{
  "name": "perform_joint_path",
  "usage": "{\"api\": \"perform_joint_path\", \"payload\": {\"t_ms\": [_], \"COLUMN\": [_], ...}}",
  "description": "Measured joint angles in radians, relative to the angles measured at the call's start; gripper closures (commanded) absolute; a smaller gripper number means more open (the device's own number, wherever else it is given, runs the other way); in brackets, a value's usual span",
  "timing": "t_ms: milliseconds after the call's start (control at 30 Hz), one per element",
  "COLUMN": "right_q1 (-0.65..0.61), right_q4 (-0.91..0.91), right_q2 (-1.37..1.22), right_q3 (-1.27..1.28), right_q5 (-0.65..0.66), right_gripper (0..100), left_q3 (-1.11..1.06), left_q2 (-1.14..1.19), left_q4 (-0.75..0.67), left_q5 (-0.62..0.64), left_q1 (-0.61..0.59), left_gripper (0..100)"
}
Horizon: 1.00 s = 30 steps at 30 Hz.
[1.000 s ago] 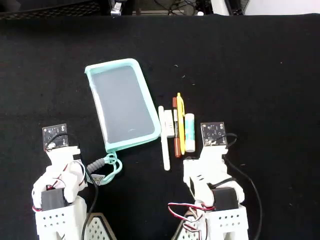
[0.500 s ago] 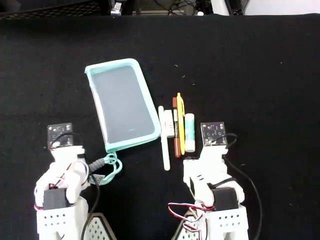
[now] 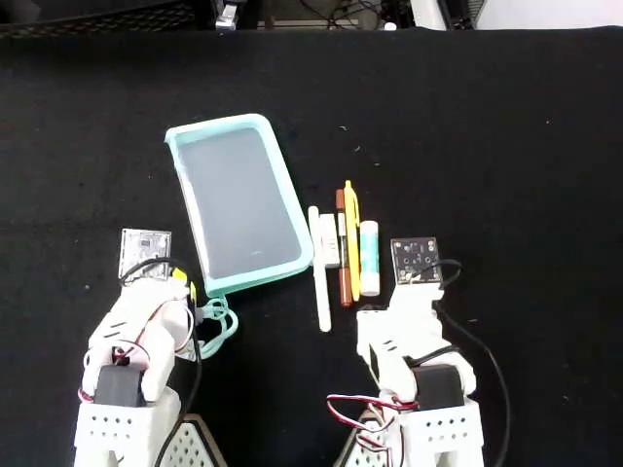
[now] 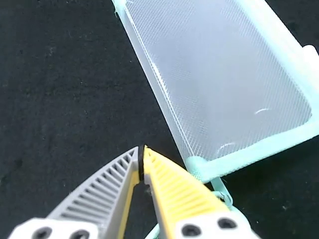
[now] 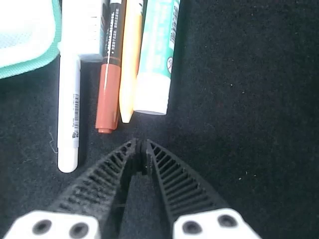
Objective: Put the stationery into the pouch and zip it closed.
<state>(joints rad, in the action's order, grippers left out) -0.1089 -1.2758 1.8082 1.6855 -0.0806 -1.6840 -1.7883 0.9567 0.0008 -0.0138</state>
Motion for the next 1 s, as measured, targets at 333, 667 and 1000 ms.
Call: {"api": "perform_joint_path", "payload": {"t_ms": [333, 667, 1000], "right_q1": [0.0, -0.058, -0.057], "right_q4": [0.005, 0.123, 0.104], "right_q2": [0.0, 0.0, 0.0], "right_q3": [0.0, 0.0, -0.15], "right_q5": [-0.002, 0.227, 0.333], "right_gripper": [98.4, 98.4, 92.9], "left_q3": [0.0, 0.023, 0.028], "left_q2": [0.0, -0.002, -0.002], "left_q4": [0.044, 0.038, 0.049], "left_q5": [-0.037, -0.203, -0.11], "left_q1": [-0.23, -0.382, -0.387], "left_gripper": [97, 83, 72]}}
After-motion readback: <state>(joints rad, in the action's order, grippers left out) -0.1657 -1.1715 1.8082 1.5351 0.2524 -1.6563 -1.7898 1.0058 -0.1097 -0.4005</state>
